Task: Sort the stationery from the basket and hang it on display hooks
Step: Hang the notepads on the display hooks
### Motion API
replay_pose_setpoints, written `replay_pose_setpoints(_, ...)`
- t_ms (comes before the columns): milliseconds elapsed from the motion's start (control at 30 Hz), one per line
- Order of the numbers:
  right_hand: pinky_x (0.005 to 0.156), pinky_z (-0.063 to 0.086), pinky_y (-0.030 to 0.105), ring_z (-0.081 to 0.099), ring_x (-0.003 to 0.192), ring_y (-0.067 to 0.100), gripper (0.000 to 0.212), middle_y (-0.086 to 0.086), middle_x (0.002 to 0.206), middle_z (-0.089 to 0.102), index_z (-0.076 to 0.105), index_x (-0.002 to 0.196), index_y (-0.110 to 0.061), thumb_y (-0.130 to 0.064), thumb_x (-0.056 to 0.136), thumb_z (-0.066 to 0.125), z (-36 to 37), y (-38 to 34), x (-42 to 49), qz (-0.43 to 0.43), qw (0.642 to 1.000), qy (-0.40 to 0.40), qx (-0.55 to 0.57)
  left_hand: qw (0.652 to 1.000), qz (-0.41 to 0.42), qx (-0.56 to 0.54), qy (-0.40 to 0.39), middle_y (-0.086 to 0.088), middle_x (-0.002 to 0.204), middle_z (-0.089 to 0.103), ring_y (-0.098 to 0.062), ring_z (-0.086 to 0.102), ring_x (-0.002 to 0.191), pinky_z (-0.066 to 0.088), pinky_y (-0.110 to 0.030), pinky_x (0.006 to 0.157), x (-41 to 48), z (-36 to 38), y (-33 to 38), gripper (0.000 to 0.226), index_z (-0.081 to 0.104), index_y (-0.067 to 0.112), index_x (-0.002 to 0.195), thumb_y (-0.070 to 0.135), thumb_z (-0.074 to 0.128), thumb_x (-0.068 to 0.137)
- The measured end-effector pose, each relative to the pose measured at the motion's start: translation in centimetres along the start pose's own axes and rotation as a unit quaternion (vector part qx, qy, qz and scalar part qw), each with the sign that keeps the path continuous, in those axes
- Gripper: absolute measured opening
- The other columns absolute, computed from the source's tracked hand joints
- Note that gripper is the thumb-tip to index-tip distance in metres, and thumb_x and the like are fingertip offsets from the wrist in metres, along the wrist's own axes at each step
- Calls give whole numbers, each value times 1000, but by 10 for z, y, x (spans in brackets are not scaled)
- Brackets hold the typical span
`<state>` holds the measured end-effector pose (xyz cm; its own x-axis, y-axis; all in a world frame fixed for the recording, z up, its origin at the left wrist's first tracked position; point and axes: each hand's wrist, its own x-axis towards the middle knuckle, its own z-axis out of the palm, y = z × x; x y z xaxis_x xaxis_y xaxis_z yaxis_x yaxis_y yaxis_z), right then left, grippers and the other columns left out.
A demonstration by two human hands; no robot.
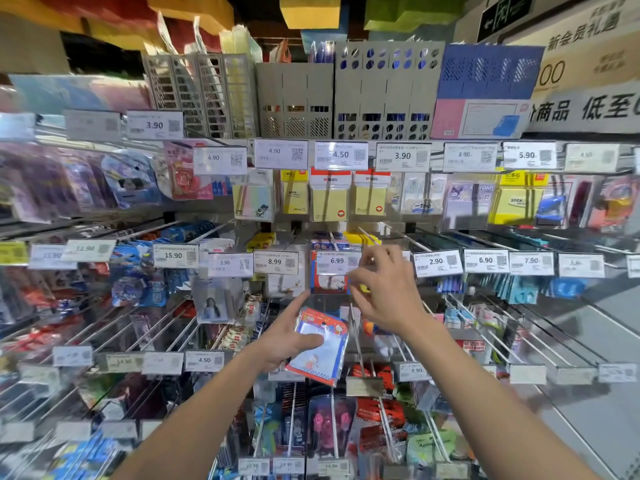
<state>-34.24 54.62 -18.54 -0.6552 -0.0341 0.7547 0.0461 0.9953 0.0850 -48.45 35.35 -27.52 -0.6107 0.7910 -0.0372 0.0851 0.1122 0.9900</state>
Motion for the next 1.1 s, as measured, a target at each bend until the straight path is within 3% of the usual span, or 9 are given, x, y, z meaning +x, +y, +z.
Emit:
replay_pose_setpoints(100,67,46,39,50,92,26,14,3,94,56,71,96,-16,-26,86,66,11,-5,-18,-19,997,-49,52,998,-9,-68,0,-13,132,69,-28,70,113,56,-50,97,-4,10,1,106,23,45,153,3,87,79)
replay_pose_setpoints(200,80,49,40,58,97,27,28,2,99,62,71,113,-17,-34,94,59,21,-12,-32,23,982,-158,96,997,5,-74,19,-17,124,71,-34,72,109,56,-59,97,-9,21,5,77,45,13,146,0,84,81)
replay_pose_setpoints(267,81,42,34,59,103,25,35,2,106,63,69,125,-20,-39,99,56,25,-17,-39,56,971,-205,108,997,15,-66,27,-17,115,75,-36,74,102,57,-60,93,-14,27,7,53,59,7,131,-1,81,84)
replay_pose_setpoints(433,79,40,33,57,100,23,39,-4,102,55,67,133,-23,-42,100,56,32,-26,-48,93,961,-215,148,993,20,-107,43,-19,111,75,-37,74,95,62,-47,78,-18,28,1,53,56,5,132,-2,80,84)
replay_pose_setpoints(533,85,44,34,56,100,21,30,-2,106,60,69,122,-22,-37,97,63,35,-32,-47,143,950,-194,196,989,14,-144,32,-20,111,73,-37,73,94,62,-47,76,-20,29,0,56,53,6,134,-4,77,85)
replay_pose_setpoints(633,81,46,37,55,92,19,14,-1,101,59,61,102,-21,-30,94,68,38,-37,-42,217,913,-209,276,985,-4,-170,6,-18,110,73,-38,72,95,62,-50,79,-23,29,3,59,49,10,135,0,80,85)
replay_pose_setpoints(767,75,52,46,59,81,19,13,4,93,65,54,92,-19,-27,96,63,37,-38,-39,281,849,-253,369,981,-46,-187,-40,-26,128,65,-42,69,106,59,-56,86,-27,25,6,61,48,20,138,10,80,87)
replay_pose_setpoints(967,68,40,36,47,69,17,14,8,77,56,54,94,-5,-13,94,65,35,-39,-36,292,823,-222,434,973,-86,-216,-2,-22,126,69,-42,72,105,61,-60,79,-29,20,1,61,50,26,140,25,78,86)
replay_pose_setpoints(1100,62,35,29,38,56,9,14,-7,60,44,57,89,-9,1,91,66,33,-37,-33,326,795,-171,482,973,-109,-201,26,-13,119,75,-40,74,102,63,-58,71,-32,19,4,44,53,31,135,48,64,96)
